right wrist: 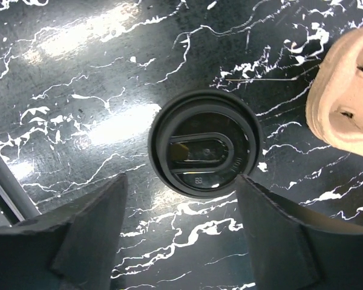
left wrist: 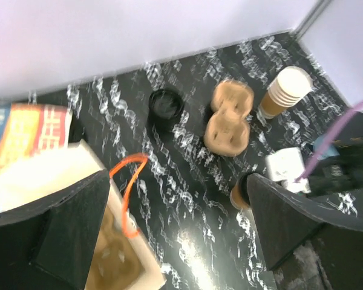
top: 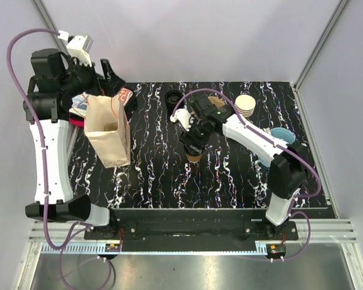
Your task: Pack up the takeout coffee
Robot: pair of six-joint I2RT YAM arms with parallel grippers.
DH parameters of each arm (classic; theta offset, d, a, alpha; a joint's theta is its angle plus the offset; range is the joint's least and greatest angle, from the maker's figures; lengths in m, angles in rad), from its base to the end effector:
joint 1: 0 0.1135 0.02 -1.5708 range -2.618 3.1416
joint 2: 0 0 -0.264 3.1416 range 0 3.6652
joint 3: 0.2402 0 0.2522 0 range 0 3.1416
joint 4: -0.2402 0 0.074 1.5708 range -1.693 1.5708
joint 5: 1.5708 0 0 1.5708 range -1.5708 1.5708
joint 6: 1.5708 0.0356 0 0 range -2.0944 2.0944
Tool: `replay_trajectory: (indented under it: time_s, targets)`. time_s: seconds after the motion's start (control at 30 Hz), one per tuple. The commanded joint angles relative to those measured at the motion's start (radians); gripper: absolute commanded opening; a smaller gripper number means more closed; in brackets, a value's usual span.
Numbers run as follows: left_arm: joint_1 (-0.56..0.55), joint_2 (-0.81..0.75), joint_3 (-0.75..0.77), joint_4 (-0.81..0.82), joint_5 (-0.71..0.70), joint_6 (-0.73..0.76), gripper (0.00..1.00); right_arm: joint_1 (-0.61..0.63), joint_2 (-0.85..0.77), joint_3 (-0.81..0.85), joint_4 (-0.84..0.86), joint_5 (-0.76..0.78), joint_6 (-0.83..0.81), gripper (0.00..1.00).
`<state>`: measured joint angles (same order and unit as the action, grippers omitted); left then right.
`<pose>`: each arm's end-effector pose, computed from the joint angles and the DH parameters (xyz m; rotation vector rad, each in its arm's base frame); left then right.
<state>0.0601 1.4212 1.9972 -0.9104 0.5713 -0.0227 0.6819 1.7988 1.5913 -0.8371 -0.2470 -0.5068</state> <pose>0.2523 -0.0041 0.5242 0.3083 1.8571 -0.5166 0.2944 0.2502 0.2851 -1.5358 2.1163 0.3847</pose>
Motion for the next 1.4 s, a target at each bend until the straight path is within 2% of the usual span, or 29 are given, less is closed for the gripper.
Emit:
replay_trajectory:
  time_s: [0.0,0.17,1.0,1.23,1.27,1.37]
  targets:
    - [0.059,-0.057,-0.086,0.005,0.012,0.013,0.99,0.021,-0.001,0.029,-0.004,0.043,-0.047,0.75]
    - [0.095,-0.08,-0.126,0.011,0.025,0.007,0.99,0.044,0.002,0.009,-0.002,0.058,-0.065,0.67]
    - [0.136,-0.102,-0.189,0.039,0.076,-0.014,0.99,0.105,0.039,-0.053,0.062,0.137,-0.075,0.41]
    - [0.138,-0.103,-0.198,0.041,0.085,-0.016,0.99,0.119,0.039,-0.062,0.061,0.153,-0.078,0.24]
    - [0.138,-0.103,-0.198,0.041,0.087,-0.016,0.99,0.117,0.037,-0.062,0.061,0.158,-0.078,0.15]
    - [0.138,-0.1,-0.198,0.042,0.093,-0.011,0.99,0.117,0.031,-0.056,0.061,0.182,-0.081,0.0]
